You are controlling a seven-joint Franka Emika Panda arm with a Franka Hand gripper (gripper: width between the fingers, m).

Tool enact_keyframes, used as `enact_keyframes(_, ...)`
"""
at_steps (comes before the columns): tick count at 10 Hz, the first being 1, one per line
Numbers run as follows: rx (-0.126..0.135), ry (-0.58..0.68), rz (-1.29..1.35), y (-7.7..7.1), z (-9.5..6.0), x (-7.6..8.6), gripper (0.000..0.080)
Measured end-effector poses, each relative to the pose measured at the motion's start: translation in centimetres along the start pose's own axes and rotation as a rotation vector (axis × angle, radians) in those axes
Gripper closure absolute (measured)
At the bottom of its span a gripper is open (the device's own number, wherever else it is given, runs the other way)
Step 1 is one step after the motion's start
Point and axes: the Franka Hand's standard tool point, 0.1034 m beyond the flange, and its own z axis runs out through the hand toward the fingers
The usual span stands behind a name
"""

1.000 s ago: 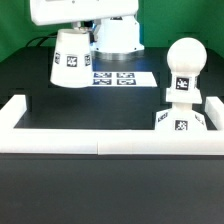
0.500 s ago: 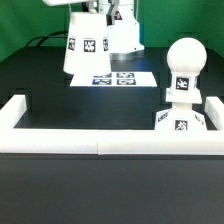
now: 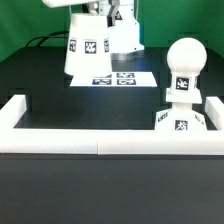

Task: Assemble lamp

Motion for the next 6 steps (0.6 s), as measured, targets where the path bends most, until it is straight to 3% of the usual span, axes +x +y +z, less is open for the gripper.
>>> enact_keyframes(4, 0.02, -0.014, 0.002, -1.9, -4.6, 4.0, 0.0755)
enact_keyframes(6, 0.016, -0.06, 0.119, -4.5, -6.9, 6.1, 0.0755)
